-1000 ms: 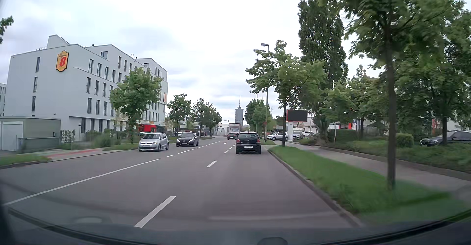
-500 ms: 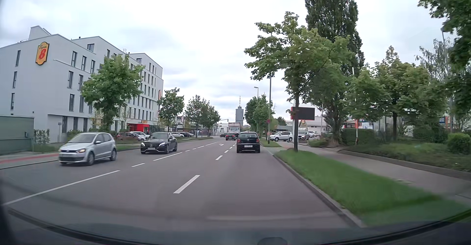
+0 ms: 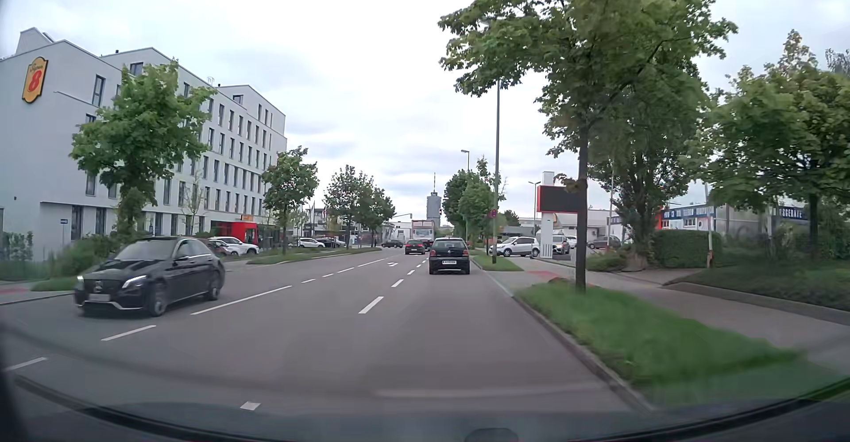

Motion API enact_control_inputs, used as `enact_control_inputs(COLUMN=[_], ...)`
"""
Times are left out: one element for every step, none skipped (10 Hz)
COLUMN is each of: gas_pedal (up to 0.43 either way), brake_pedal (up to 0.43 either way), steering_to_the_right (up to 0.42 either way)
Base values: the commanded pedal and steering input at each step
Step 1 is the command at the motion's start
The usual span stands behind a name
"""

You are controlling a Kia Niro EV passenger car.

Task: Follow the waypoints while adhering to traffic rules and regulations

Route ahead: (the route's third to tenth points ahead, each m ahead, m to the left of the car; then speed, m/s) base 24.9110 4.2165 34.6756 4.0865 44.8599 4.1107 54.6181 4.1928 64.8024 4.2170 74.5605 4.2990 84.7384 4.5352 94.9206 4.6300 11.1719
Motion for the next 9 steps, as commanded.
enact_control_inputs(gas_pedal=[0.177, 0.177, 0.177, 0.177, 0.177, 0.189, 0.189, 0.189, 0.189], brake_pedal=[0.000, 0.000, 0.000, 0.000, 0.000, 0.000, 0.000, 0.000, 0.000], steering_to_the_right=[-0.001, -0.001, -0.001, -0.001, 0.000, -0.001, 0.000, 0.000, 0.002])
